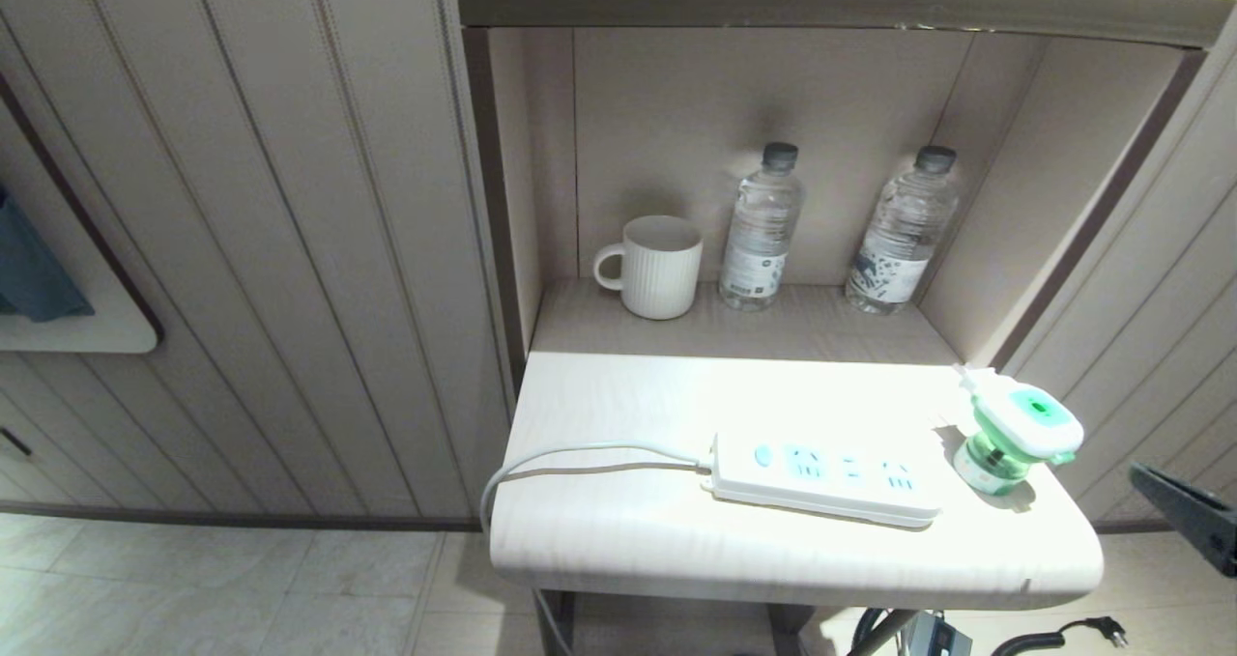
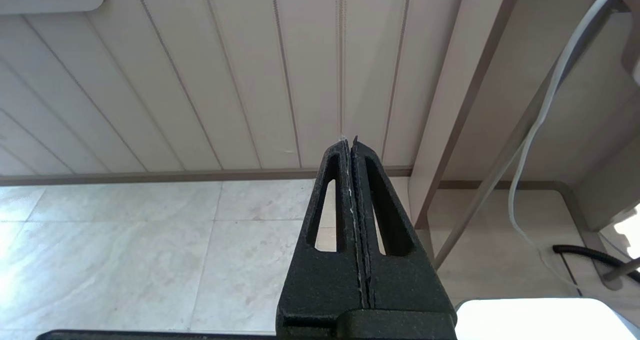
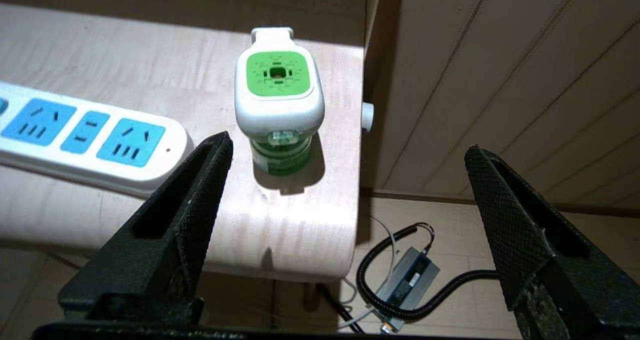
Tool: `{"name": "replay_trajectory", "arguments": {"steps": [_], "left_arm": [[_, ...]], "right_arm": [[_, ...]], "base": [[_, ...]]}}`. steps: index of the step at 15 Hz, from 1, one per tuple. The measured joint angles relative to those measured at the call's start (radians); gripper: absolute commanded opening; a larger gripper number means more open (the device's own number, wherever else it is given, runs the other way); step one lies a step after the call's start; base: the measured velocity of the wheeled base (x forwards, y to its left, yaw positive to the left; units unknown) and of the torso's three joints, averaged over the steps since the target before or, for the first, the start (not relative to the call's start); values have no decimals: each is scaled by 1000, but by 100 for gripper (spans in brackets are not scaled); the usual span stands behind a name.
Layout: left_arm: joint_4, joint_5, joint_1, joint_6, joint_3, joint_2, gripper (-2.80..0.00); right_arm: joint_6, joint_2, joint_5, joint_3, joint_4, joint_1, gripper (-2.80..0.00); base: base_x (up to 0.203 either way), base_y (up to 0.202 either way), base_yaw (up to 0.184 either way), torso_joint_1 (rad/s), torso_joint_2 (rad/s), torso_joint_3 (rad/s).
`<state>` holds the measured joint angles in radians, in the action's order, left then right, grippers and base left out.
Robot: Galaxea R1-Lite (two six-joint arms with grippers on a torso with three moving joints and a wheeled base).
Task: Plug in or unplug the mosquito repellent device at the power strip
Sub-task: Pick up the mosquito repellent liquid
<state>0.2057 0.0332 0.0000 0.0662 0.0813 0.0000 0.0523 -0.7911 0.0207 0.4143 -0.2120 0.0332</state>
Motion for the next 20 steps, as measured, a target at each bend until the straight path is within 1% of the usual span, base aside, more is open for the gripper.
{"name": "replay_trajectory", "arguments": {"steps": [1,2,3,7,9,12,13,16,18,20], "left_arm": [[0,0,0,0,0,0,-280],[0,0,0,0,0,0,-280],[0,0,0,-1,0,0,-280],[0,0,0,0,0,0,-280],[0,0,0,0,0,0,-280],[0,0,0,0,0,0,-280],[0,0,0,0,0,0,-280],[0,0,0,0,0,0,-280],[0,0,0,0,0,0,-280],[0,0,0,0,0,0,-280]], "right_arm": [[-37,-19,-3,-18,-50,-2,0],[-69,-32,-2,-29,-72,-4,0],[-82,-40,-1,-39,-74,-8,0],[-81,-69,-1,-67,-95,-67,0],[-76,-108,-3,-86,-161,-76,0],[-74,-187,-19,-129,-337,-80,0],[-74,-203,-20,-134,-357,-85,0],[-76,-240,-23,-129,-365,-100,0],[-75,-259,-49,-128,-398,-107,0],[-76,-284,-105,-143,-475,-118,0]], "base": [[0,0,0,0,0,0],[0,0,0,0,0,0],[0,0,0,0,0,0],[0,0,0,0,0,0],[0,0,0,0,0,0],[0,0,0,0,0,0],[0,0,0,0,0,0],[0,0,0,0,0,0],[0,0,0,0,0,0],[0,0,0,0,0,0]]}}
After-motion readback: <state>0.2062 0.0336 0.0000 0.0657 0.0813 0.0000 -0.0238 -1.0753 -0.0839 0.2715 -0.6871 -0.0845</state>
